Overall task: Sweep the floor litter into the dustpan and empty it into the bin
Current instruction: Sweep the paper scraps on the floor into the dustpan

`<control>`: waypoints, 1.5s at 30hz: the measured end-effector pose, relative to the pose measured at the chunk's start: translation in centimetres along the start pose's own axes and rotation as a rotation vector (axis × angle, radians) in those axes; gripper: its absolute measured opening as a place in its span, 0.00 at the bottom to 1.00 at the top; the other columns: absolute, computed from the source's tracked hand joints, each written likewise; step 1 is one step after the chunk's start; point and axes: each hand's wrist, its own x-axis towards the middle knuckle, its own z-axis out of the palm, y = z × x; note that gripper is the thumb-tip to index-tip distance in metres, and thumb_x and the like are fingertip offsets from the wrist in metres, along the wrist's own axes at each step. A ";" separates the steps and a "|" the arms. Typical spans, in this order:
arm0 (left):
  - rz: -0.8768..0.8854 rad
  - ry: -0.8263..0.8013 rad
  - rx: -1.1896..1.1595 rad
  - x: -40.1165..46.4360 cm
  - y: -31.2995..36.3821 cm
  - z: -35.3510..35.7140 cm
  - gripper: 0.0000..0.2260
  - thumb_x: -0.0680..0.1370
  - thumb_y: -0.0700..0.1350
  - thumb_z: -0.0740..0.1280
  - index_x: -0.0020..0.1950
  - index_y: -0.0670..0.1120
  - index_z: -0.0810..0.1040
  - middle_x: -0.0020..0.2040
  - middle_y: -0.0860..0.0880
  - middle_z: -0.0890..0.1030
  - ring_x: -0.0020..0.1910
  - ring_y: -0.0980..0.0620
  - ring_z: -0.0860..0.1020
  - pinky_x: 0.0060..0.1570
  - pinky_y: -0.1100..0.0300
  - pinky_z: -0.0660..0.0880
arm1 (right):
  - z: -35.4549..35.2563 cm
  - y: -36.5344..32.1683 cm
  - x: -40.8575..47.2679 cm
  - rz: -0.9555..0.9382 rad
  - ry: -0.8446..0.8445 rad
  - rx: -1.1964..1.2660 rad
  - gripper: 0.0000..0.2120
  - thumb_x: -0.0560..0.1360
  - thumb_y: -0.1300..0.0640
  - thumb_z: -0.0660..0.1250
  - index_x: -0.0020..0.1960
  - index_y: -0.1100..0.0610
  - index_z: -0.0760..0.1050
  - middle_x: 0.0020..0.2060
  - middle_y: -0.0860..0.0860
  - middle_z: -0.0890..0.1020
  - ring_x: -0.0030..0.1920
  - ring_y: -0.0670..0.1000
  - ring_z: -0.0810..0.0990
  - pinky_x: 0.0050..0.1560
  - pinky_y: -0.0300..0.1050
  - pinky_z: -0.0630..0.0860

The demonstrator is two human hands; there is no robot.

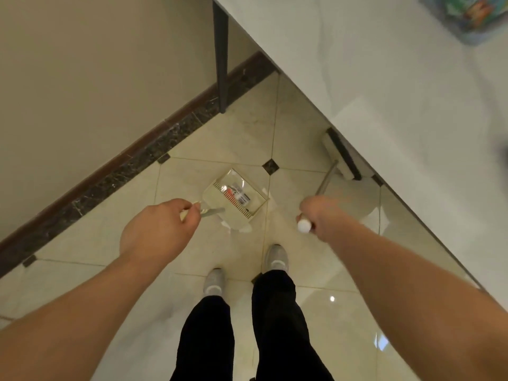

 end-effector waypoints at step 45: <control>-0.020 -0.078 -0.140 14.4 -14.3 -11.2 0.22 0.82 0.63 0.52 0.61 0.55 0.80 0.50 0.49 0.85 0.47 0.47 0.82 0.38 0.57 0.73 | 7.9 -16.5 -12.8 0.115 -0.164 -0.026 0.27 0.77 0.62 0.64 0.75 0.48 0.69 0.33 0.56 0.74 0.24 0.51 0.69 0.25 0.38 0.66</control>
